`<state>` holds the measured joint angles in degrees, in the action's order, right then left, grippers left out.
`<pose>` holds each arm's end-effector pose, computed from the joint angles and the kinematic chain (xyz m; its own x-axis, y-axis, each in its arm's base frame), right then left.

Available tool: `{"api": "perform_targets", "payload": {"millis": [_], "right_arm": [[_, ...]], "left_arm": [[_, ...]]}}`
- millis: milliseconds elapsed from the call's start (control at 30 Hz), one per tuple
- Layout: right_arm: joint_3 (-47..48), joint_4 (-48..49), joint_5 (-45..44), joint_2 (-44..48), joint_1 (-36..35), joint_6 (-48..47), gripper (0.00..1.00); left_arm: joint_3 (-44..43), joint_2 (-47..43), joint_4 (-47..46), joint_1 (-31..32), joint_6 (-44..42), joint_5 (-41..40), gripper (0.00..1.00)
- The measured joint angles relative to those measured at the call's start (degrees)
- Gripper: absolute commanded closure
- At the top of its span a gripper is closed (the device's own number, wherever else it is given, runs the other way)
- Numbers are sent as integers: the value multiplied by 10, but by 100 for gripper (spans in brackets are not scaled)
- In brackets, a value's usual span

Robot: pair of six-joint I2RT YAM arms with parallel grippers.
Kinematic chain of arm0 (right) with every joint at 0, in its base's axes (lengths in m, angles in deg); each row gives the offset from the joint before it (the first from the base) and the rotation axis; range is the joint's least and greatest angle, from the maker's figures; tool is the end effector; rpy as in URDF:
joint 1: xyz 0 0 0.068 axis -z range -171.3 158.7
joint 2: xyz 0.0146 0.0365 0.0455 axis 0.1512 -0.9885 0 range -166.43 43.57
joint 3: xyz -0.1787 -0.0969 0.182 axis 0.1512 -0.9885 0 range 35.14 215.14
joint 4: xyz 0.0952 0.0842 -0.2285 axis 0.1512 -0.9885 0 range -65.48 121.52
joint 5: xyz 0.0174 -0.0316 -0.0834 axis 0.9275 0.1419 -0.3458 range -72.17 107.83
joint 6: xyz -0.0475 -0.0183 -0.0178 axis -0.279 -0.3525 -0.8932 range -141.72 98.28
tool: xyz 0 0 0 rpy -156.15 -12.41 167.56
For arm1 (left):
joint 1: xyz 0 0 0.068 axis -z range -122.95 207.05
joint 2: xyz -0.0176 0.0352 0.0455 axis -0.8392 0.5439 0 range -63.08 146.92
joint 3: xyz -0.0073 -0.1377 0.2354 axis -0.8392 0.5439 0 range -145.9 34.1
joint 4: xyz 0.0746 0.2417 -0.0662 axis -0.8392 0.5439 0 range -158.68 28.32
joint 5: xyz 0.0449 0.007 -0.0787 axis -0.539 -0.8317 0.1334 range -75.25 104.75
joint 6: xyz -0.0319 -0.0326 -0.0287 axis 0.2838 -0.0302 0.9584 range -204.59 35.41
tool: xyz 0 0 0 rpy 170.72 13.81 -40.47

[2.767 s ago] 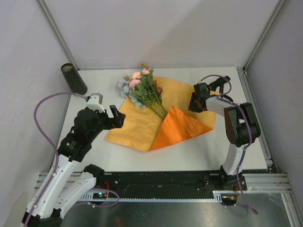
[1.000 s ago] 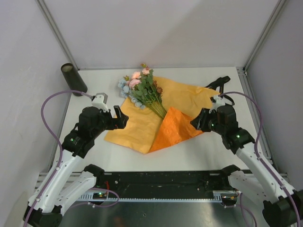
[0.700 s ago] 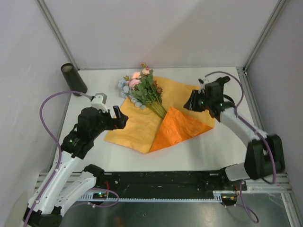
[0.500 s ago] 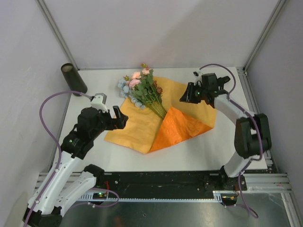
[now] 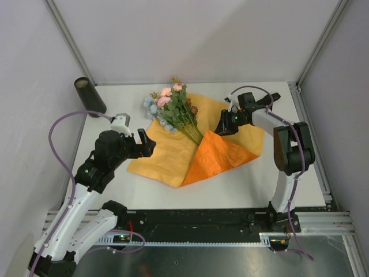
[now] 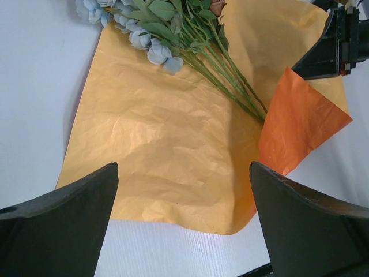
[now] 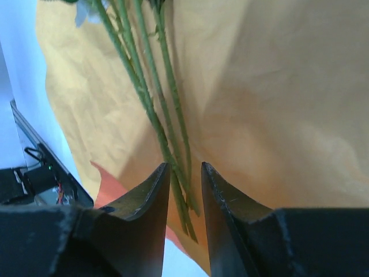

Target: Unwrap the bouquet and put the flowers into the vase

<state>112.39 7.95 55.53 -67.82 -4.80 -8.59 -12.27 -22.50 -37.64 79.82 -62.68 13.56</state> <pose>0.3909 0.1163 0.1852 -0.9146 -0.0347 -0.4029 -0.3025 0.7199 0.6247 0.1444 -0.0597 0.3230 -0.5029 -0.1937 -0.8424 0.1960 0.9236 -0.3294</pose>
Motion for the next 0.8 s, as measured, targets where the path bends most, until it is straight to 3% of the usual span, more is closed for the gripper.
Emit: {"api": "perform_targets", "payload": {"millis": [167,367,800], "right_arm": [[-25,-25,12,29,-19,-19,66],[-95,-47,6,146,-35,-22,66],[-223,-105,-149,336,-93,27,66]], "left_arm": [[0,4,0,-8,0,2,0],[0,5,0,-14,0,14,0],[0,-1,0,-22,0,30,0]]}}
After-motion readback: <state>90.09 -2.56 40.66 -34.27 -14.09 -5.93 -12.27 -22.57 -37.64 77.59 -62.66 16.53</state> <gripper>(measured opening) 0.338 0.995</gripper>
